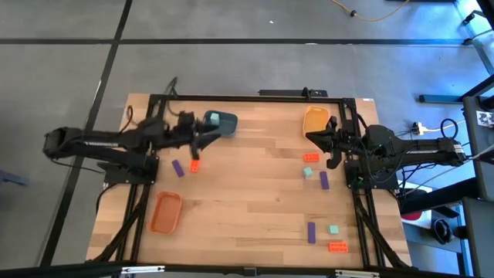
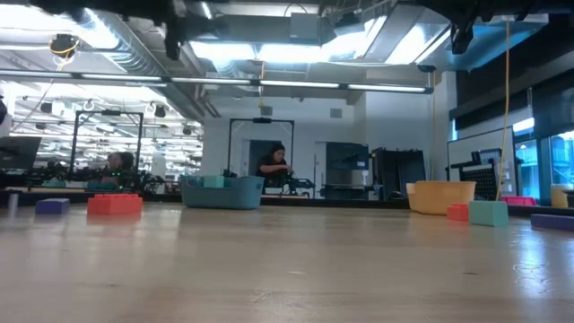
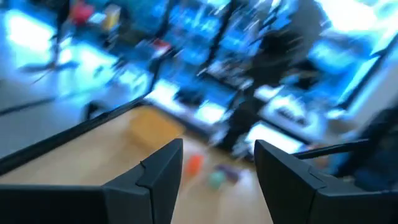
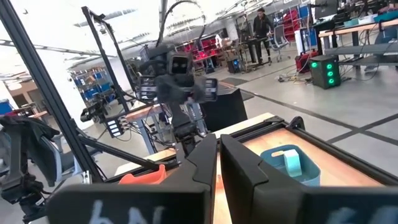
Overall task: Sort & place blocks by color
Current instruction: Put the top right sky blue block into the blue bin
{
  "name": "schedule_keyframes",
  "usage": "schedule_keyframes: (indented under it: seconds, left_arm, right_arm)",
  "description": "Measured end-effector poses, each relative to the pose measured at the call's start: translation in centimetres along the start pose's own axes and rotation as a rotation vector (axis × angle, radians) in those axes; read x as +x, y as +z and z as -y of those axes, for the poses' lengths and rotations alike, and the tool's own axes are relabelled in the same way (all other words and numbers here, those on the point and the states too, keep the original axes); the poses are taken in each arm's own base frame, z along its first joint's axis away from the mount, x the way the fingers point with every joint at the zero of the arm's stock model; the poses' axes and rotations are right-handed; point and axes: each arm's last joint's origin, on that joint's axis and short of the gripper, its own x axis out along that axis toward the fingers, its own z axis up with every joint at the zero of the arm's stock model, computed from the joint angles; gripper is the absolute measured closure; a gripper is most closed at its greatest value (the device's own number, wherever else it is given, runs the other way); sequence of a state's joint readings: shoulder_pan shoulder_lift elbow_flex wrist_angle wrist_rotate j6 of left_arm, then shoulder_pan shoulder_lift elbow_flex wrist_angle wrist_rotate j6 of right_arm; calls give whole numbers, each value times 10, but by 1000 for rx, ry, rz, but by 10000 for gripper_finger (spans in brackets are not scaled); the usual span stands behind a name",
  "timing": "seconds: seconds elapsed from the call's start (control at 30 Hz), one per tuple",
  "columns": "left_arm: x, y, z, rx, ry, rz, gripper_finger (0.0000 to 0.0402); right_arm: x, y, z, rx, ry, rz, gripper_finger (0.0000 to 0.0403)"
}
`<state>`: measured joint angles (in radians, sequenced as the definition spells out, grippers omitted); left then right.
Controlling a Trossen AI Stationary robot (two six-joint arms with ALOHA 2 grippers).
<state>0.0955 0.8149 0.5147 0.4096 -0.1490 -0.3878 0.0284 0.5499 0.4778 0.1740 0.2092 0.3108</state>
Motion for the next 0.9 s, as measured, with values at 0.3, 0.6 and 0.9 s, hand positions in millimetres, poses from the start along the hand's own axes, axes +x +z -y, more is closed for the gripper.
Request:
schedule_keyframes:
  seconds: [0.3,0.6,0.9]
  left_arm:
    - [-29,-10,-1,36,-132,62,211]
    - [-32,-7,0,20,-154,76,211]
    - [-32,-7,0,-48,-153,72,211]
  right_arm:
    - [0,0,1,82,-19,7,378]
    - [-1,-11,5,274,-116,-102,348]
    - [26,-8,-12,391,-308,-667,247]
